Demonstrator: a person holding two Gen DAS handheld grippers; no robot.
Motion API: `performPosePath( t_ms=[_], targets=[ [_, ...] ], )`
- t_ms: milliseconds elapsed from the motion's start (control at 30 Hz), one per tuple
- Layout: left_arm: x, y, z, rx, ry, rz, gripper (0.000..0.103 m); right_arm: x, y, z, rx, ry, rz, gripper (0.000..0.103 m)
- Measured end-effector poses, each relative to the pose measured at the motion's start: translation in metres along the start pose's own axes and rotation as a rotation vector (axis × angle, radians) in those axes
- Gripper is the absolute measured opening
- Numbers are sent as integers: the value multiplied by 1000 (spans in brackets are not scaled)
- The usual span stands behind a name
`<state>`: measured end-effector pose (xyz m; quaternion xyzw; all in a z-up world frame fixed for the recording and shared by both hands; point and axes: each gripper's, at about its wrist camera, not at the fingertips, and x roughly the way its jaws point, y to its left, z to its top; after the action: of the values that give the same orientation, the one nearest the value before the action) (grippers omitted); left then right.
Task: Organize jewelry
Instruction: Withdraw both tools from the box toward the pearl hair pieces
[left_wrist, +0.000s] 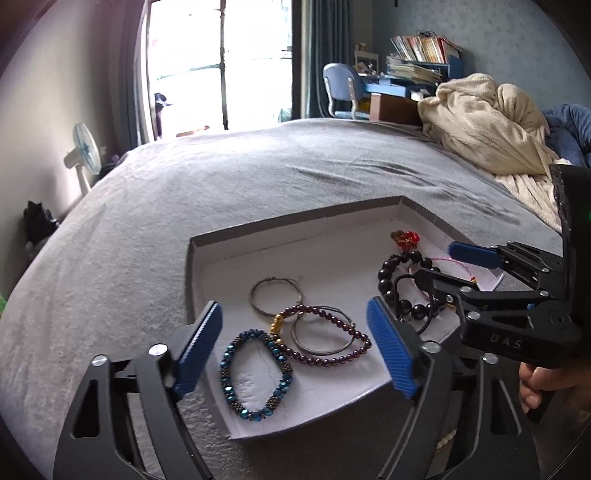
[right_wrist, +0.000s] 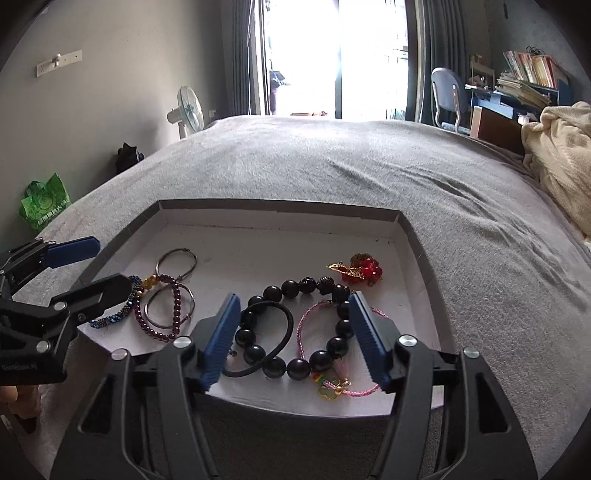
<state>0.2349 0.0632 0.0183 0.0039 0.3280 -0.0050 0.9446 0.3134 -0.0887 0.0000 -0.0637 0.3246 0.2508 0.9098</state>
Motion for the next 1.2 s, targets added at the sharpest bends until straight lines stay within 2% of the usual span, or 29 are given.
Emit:
performPosePath(
  t_ms=[167, 233, 333, 600, 800, 1033, 1200],
  targets=[
    [-4, 3, -2, -11, -11, 25, 91, -7, -2, -2, 5, -28, 2, 81],
    [-7, 3, -3, -13, -24, 36, 92, -11, -4, -3, 13, -53, -1, 94],
    [-12, 2, -7, -10, -46, 36, 94, -16, -6, -4, 20, -72, -6, 97],
    [-23, -1, -18, -10, -76, 79, 97, -30, -7, -11, 14, -121, -9, 97],
    [-34, 6, -26, -60, -106, 108, 98, -39, -8, -20, 32, -136, -19, 97],
    [-47, 16, -38, -121, -124, 119, 98, -53, -12, -32, 63, -151, -31, 97],
    [-55, 12, -46, -117, -122, 117, 98, -64, -5, -38, 45, -153, -42, 97]
  ],
)
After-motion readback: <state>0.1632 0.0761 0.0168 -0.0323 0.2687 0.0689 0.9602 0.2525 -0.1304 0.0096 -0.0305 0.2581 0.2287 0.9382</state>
